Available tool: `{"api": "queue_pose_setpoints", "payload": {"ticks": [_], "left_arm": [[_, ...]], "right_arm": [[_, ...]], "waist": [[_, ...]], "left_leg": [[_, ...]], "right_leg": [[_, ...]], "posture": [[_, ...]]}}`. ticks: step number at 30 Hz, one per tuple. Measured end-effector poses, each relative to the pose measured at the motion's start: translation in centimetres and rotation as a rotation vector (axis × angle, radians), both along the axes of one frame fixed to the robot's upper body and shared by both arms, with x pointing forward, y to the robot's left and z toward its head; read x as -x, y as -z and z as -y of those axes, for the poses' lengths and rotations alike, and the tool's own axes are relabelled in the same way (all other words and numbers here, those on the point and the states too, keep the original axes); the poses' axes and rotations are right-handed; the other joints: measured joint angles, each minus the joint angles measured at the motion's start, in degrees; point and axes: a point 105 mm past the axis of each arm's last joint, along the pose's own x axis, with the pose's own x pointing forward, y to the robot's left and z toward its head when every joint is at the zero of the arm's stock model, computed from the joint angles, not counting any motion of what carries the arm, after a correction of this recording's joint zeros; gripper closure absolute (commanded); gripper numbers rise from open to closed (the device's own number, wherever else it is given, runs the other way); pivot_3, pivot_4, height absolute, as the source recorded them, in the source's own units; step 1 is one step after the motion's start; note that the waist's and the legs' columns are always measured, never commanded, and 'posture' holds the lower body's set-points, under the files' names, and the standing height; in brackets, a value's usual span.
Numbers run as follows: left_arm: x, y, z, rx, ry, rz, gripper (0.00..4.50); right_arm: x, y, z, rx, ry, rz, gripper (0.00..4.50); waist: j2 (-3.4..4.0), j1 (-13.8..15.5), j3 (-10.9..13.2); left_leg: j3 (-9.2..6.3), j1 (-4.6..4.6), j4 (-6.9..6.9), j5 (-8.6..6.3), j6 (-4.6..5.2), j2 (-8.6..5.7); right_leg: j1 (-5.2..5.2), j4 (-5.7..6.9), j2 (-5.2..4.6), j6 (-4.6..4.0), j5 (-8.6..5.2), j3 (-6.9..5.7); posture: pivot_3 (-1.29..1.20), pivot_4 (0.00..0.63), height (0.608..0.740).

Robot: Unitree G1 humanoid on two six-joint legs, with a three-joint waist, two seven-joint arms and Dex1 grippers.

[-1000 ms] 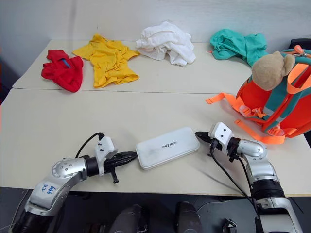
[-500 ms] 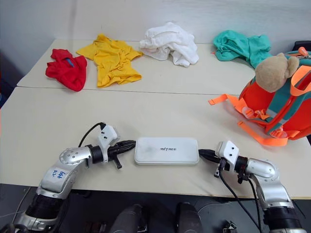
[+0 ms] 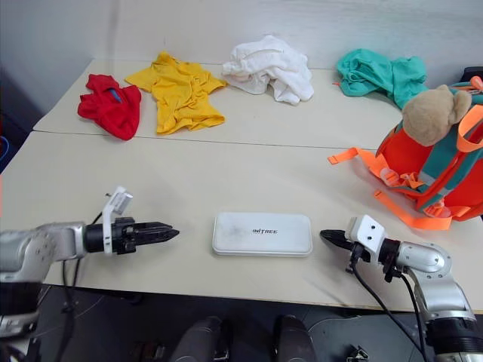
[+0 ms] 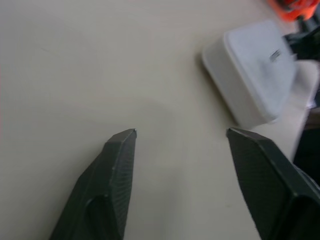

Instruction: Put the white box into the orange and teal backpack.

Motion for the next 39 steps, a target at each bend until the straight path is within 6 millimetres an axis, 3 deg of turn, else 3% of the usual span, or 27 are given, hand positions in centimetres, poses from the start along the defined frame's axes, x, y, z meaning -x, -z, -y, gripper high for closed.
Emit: {"api": "queue_pose_setpoints", "payload": {"ticks": [1,9,13,16,18,23,24,26,29,34,36,39], "left_arm": [[-0.1,-0.2,0.5,-0.007,0.015,-0.034,0.02],[-0.9,-0.1,6.3,0.148,0.128,-0.221,0.02],[-1.1,0.1,7.1,0.179,0.131,-0.267,0.02],[-1.3,0.2,7.8,0.220,0.131,-0.299,0.02],[-0.9,0.3,8.2,0.237,0.149,-0.328,0.47],[-0.6,0.3,8.3,0.254,0.160,-0.360,1.39],[-0.4,0.0,8.3,0.267,0.167,-0.361,1.76],[-0.2,-0.2,7.5,0.275,0.157,-0.356,2.37],[0.7,-0.4,5.8,0.299,0.128,-0.339,3.19],[1.3,-1.9,3.9,0.329,0.090,-0.251,3.20],[1.4,-3.2,3.7,0.397,0.068,-0.068,3.20],[0.7,-5.4,2.5,0.477,0.003,0.206,3.20]], "right_arm": [[-0.1,0.0,-0.1,0.004,-0.012,0.001,4.50],[-1.2,-0.1,-2.6,-0.008,-0.094,0.020,4.50],[-1.2,0.0,-3.2,-0.012,-0.108,0.024,4.50],[-1.0,0.2,-4.8,-0.035,-0.143,0.028,4.50],[-0.8,0.3,-5.9,-0.055,-0.164,0.025,4.50],[-0.8,0.3,-5.9,-0.058,-0.152,0.024,4.50],[-0.7,0.3,-5.9,-0.062,-0.142,0.022,4.50],[-0.2,0.4,-5.0,-0.101,-0.089,0.005,4.13],[1.2,-0.3,-1.0,-0.151,0.061,-0.008,3.25],[4.5,-1.1,3.6,-0.165,0.235,-0.006,1.62],[7.0,-1.8,6.4,-0.220,0.398,0.009,0.89],[9.2,-3.2,9.9,-0.264,0.592,0.060,0.04]], "waist": [[0.00,0.0,0.0],[-0.01,-0.1,0.0],[-0.02,-0.4,0.0],[-0.02,-0.5,0.0],[-0.02,-0.7,0.0],[-0.05,-0.8,0.0],[-0.05,-0.8,0.0],[-0.05,-0.8,0.0],[-0.05,-0.7,0.0],[-0.05,-0.6,0.0],[0.03,-0.2,0.0],[-0.04,-0.1,0.0]], "left_leg": [[0.03,0.04,0.00,0.02,-0.02,0.00],[0.04,0.04,0.06,0.12,-0.08,0.01],[0.01,0.05,0.05,0.12,-0.09,0.02],[-0.03,0.05,0.14,0.13,-0.09,0.02],[-0.04,0.03,0.12,0.13,-0.10,0.02],[-0.05,-0.01,0.13,0.13,-0.10,0.01],[-0.06,-0.02,0.13,0.13,-0.11,0.01],[-0.05,-0.04,0.07,0.13,-0.11,0.01],[-0.08,-0.08,0.03,0.13,-0.11,0.01],[-0.07,-0.03,0.01,0.13,-0.13,0.00],[-0.04,-0.02,-0.13,0.10,-0.17,-0.02],[0.07,0.02,-0.14,0.05,-0.26,0.02]], "right_leg": [[0.02,0.00,0.04,0.00,0.00,0.02],[0.02,0.01,0.09,0.01,0.00,0.06],[0.06,0.01,0.08,0.01,0.00,0.04],[0.07,0.01,0.06,0.01,0.00,0.04],[0.06,0.02,0.05,0.01,0.00,0.03],[0.03,0.02,0.06,0.00,0.00,0.03],[0.02,0.03,0.06,0.00,0.00,0.03],[0.00,0.01,0.06,0.00,0.00,0.04],[-0.01,-0.02,0.04,0.00,0.00,0.03],[-0.01,-0.14,0.03,0.00,-0.01,0.05],[-0.04,-0.27,-0.03,0.00,-0.01,0.10],[-0.04,-0.32,0.04,-0.01,-0.01,0.15]], "posture": [[0.00,0.150,0.740],[0.00,0.150,0.740],[0.00,0.150,0.740],[0.00,0.150,0.740],[0.00,0.150,0.740],[0.00,0.150,0.740],[0.00,0.150,0.740],[0.00,0.150,0.740],[0.00,0.150,0.740],[0.00,0.150,0.740],[0.00,0.150,0.740],[0.00,0.150,0.740]]}}
